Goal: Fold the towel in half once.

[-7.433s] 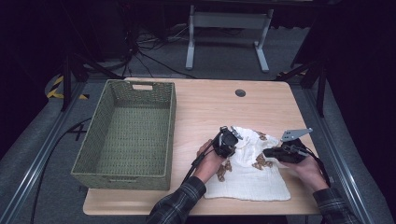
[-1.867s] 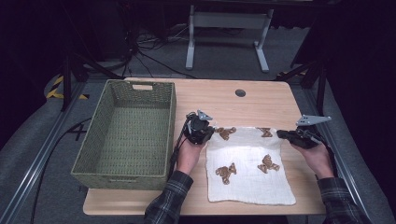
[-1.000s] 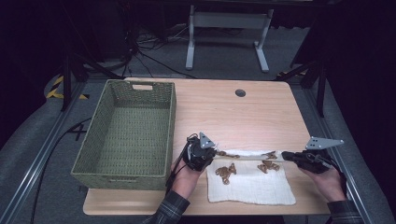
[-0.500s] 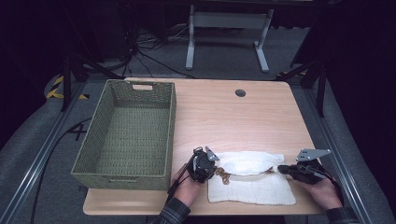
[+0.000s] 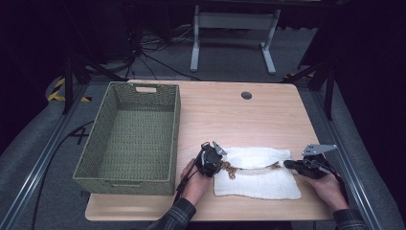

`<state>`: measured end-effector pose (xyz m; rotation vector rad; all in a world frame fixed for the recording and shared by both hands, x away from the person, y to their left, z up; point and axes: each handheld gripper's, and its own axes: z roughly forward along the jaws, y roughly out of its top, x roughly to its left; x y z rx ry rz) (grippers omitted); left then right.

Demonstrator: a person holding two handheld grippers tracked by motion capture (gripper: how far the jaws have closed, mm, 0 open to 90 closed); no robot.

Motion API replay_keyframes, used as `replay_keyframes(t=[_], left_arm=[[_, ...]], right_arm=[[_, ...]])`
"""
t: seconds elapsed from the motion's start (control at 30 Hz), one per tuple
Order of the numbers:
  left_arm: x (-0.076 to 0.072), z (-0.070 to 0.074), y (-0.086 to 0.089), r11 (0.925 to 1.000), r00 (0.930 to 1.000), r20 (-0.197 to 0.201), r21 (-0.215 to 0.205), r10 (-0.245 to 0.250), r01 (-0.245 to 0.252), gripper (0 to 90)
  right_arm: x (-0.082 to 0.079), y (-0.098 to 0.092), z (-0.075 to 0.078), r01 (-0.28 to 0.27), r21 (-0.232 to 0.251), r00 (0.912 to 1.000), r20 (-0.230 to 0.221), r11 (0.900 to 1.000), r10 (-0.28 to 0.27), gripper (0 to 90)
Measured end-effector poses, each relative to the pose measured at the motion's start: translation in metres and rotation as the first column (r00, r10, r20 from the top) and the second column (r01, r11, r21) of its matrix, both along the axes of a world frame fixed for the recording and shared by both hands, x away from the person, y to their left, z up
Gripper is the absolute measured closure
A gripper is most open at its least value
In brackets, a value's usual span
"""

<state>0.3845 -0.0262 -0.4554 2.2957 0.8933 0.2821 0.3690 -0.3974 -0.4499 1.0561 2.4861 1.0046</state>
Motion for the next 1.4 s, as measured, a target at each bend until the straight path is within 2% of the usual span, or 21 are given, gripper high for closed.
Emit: replay_keyframes(t=[0.03, 0.07, 0.13, 0.23, 0.4, 0.5, 0.57, 0.6, 0.8, 0.93, 1.13, 1.17, 1.4], left_arm=[[0.003, -0.001, 0.0, 0.9999, 0.9999, 0.006, -0.007, 0.016, -0.016, 85.0], [0.006, 0.0, 0.001, 0.9998, 0.9998, 0.014, 0.007, 0.017, -0.017, 85.0], [0.011, 0.0, 0.003, 0.9995, 0.9995, 0.001, -0.011, 0.031, -0.031, 85.0], [0.014, 0.0, 0.004, 0.9993, 0.9994, -0.003, -0.01, 0.035, -0.035, 85.0], [0.013, 0.003, 0.007, 0.9985, 0.999, 0.008, -0.034, 0.045, -0.044, 85.1], [0.011, 0.008, 0.011, 0.9966, 0.9987, 0.008, -0.066, 0.05, -0.049, 85.1], [0.01, 0.011, 0.013, 0.9975, 0.9991, 0.017, -0.06, 0.038, -0.037, 85.1], [0.007, 0.015, 0.015, 0.9957, 0.9989, 0.019, -0.084, 0.043, -0.041, 85.1], [-0.007, 0.025, 0.016, 0.9963, 0.9975, 0.063, -0.082, 0.031, -0.026, 85.1], [-0.016, 0.028, 0.019, 0.9951, 0.9971, 0.072, -0.098, 0.022, -0.015, 85.1], [-0.027, 0.03, 0.023, 0.9954, 0.9983, 0.058, -0.096, 0.008, -0.003, 85.1], [-0.029, 0.03, 0.023, 0.9936, 0.9984, 0.055, -0.113, 0.011, -0.005, 85.1], [-0.041, 0.028, 0.024, 0.9931, 0.9995, 0.031, -0.116, -0.01, 0.014, 85.1]], right_arm=[[0.002, 0.0, 0.0, 0.005, 0.003, 1.0, -0.001, 1.0, -0.005, 88.3], [0.004, -0.001, 0.0, 0.01, 0.002, 1.0, 0.0, 1.0, -0.01, 88.4], [0.009, -0.001, 0.0, 0.012, 0.002, 0.9999, 0.005, 1.0, -0.012, 88.4], [0.017, -0.002, -0.002, 0.013, 0.019, 0.9998, 0.011, 1.0, -0.014, 88.4], [0.021, 0.001, 0.0, 0.014, -0.01, 0.9994, 0.031, 1.0, -0.013, 88.5], [0.018, 0.002, 0.003, 0.012, -0.018, 0.9986, 0.052, 1.0, -0.011, 88.5], [0.017, 0.002, 0.004, 0.01, -0.017, 0.9981, 0.061, 1.0, -0.009, 88.4], [0.013, 0.002, 0.008, 0.008, -0.017, 0.997, 0.077, 1.0, -0.006, 88.5], [0.003, 0.0, 0.017, -0.004, -0.002, 0.9947, 0.103, 1.0, 0.004, 88.4], [-0.008, -0.002, 0.022, -0.01, 0.012, 0.9933, 0.116, 1.0, 0.009, 88.4], [-0.02, 0.0, 0.024, -0.029, 0.018, 0.9932, 0.113, 0.999, 0.027, 88.4], [-0.021, 0.001, 0.024, -0.031, 0.02, 0.9933, 0.112, 0.999, 0.028, 88.4], [-0.035, 0.0, 0.025, -0.043, 0.023, 0.9928, 0.113, 0.999, 0.04, 88.4]])
